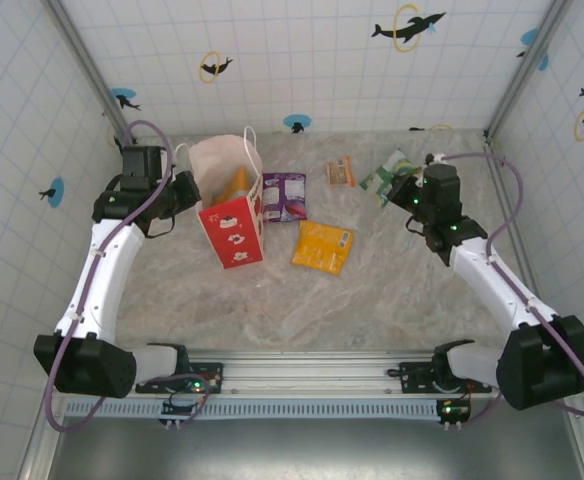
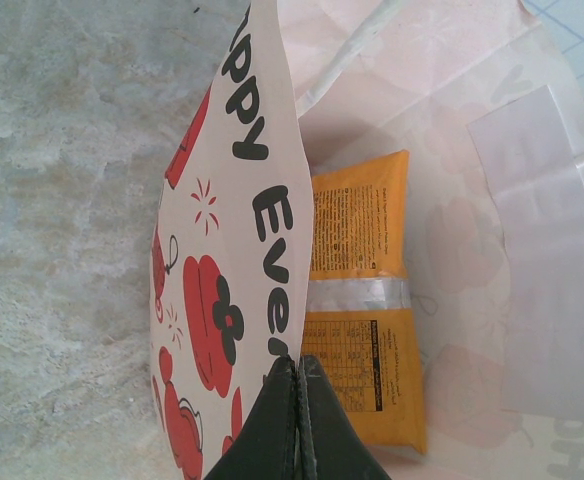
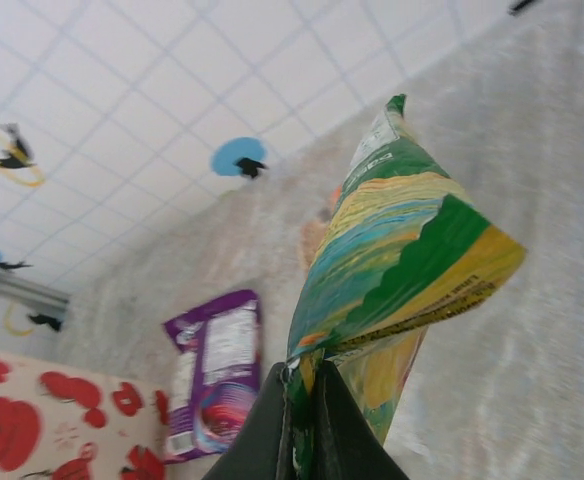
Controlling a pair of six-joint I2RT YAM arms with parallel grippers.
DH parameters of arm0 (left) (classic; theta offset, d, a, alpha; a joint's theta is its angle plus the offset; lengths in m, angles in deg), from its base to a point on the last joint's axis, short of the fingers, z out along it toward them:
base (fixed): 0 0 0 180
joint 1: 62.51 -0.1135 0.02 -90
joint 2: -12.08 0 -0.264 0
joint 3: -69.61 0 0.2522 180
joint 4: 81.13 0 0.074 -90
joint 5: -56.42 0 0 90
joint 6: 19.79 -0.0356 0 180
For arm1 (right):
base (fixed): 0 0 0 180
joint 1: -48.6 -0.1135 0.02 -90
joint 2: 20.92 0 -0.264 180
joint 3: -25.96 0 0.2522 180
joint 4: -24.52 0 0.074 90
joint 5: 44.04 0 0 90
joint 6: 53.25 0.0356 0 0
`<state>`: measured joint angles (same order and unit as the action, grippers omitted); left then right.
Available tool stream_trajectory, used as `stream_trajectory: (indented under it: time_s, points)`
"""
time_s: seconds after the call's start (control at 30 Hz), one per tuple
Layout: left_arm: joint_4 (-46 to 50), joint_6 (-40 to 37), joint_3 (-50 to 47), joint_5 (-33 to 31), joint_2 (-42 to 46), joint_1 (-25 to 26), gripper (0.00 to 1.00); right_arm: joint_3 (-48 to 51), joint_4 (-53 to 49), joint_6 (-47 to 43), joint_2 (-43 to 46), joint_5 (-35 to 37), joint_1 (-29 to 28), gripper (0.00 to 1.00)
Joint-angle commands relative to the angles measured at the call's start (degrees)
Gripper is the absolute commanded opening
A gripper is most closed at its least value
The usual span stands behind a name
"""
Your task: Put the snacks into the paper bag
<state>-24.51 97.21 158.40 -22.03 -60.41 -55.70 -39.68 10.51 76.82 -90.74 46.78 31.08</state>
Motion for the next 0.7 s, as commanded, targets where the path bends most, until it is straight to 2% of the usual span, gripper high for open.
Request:
stream_trajectory:
  time_s: [0.0,0.27,0.53,0.67]
  points:
    - [-0.3,-1.2,0.5,0.9,-0.4,0.2,0.0,-6.4,3.3,-1.9,-0.5,4.2,-3.9,0.0]
    - [-0.5,-1.0,0.0,1.3,-0.3,0.2,0.0,-17.8,7.0,-5.8,-6.4,9.5,-15.9,0.0]
    - [-0.4,-1.0,0.0,1.3,0.0,0.2,0.0,-32.2,10.3,-14.7,-14.5,15.7,-27.8,0.0]
    - [-0.4,-1.1,0.0,1.4,-0.1,0.2,0.0,-36.1,14.0,-20.2,-17.1,20.0,-32.9,0.0]
